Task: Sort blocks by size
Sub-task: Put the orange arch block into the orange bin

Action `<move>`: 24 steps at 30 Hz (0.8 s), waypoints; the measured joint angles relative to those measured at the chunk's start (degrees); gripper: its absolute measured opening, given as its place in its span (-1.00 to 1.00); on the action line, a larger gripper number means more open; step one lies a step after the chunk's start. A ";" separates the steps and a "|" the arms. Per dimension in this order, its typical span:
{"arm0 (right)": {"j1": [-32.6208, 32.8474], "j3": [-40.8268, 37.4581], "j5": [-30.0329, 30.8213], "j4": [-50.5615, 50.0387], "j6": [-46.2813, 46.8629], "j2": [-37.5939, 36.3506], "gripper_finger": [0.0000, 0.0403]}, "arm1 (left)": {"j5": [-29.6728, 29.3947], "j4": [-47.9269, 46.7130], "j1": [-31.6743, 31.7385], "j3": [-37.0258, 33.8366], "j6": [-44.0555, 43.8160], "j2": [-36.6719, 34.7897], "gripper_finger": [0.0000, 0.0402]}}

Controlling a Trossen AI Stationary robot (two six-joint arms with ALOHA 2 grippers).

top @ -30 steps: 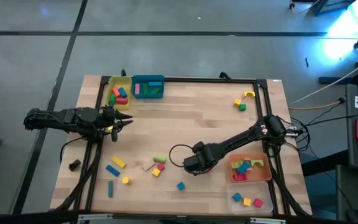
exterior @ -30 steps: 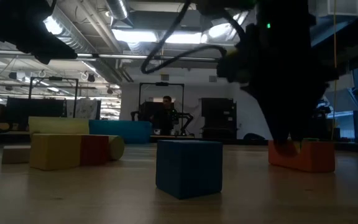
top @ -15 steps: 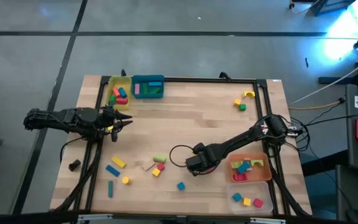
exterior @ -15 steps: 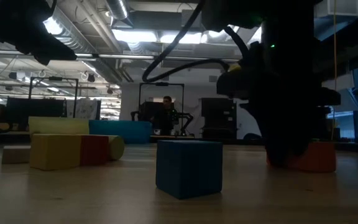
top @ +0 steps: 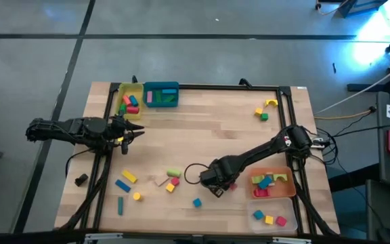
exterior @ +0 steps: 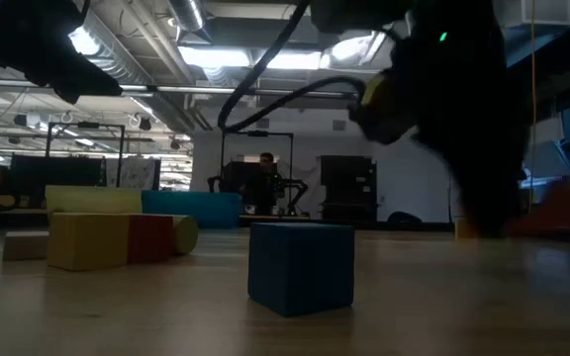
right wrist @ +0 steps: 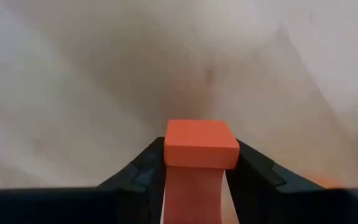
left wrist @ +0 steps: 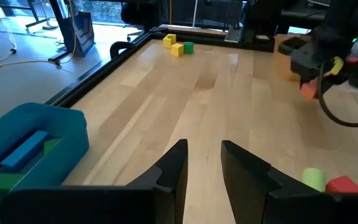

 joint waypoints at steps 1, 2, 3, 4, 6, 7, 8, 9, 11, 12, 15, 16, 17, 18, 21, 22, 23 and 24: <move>-0.02 0.99 -1.81 -2.20 -1.38 0.00 -0.33 | 0.00 0.02 0.00 0.00 0.00 0.05 -0.59; -0.13 1.99 -3.30 -4.17 -2.71 0.00 -0.33 | 0.00 0.00 0.00 0.00 -0.13 0.11 -0.59; -0.26 3.24 -4.91 -5.72 -4.07 0.00 -0.33 | 0.02 0.00 0.00 -0.02 -0.89 0.13 -0.59; -0.28 4.58 -6.65 -7.45 -5.22 -0.02 -0.33 | 0.03 -0.02 0.01 -0.04 -1.78 0.15 -0.59; -0.28 7.01 -9.26 -11.62 -7.15 -0.07 -0.33 | 0.02 0.07 0.02 -0.04 -4.48 0.28 -0.59; -0.28 8.20 -9.91 -13.38 -7.99 -0.07 -0.33 | 0.05 0.04 0.00 -0.04 -5.75 0.31 -0.59; -0.27 9.46 -10.19 -14.93 -8.67 -0.07 -0.33 | 0.06 0.05 0.00 -0.04 -6.77 0.31 -0.59; -0.26 10.79 -10.19 -16.44 -9.42 -0.07 -0.33 | 0.08 0.09 0.02 -0.04 -7.38 0.34 -0.59; -0.26 13.38 -10.17 -20.07 -10.68 -0.11 -0.33 | 0.06 0.07 0.02 -0.04 -8.43 0.52 -0.59; -0.26 14.58 -10.07 -21.66 -11.40 -0.13 -0.33 | 0.18 0.08 0.02 -0.04 -8.75 0.54 -0.59; 0.51 17.37 -7.31 -26.70 -13.14 -0.15 -0.33 | 3.06 1.42 0.02 -0.04 -9.27 1.02 -0.59; 0.93 17.62 -5.64 -27.72 -13.58 -0.21 -0.33 | 5.08 2.07 0.02 -0.05 -9.28 1.23 -0.59; 1.46 17.58 -4.45 -27.56 -14.37 -0.28 -0.33 | 7.28 2.82 0.00 -0.07 -9.31 1.54 -0.59; 2.12 17.31 -4.05 -26.91 -15.15 -0.42 -0.33 | 9.10 4.17 0.00 -0.07 -9.27 2.04 -0.59; 4.79 16.69 -2.45 -27.32 -17.32 -0.54 -0.33 | 13.52 8.25 0.00 -0.07 -8.45 4.00 -0.59; 5.66 16.29 -1.82 -27.25 -17.56 -0.59 -0.33 | 14.69 9.90 0.00 -0.07 -8.08 4.84 -0.59; 6.57 15.70 -1.21 -27.17 -17.63 -0.59 -0.33 | 15.54 11.60 0.00 -0.05 -7.30 5.85 -0.59; 7.54 15.04 -0.90 -27.23 -17.63 -0.59 -0.33 | 16.25 12.96 0.00 -0.04 -6.96 6.90 -0.59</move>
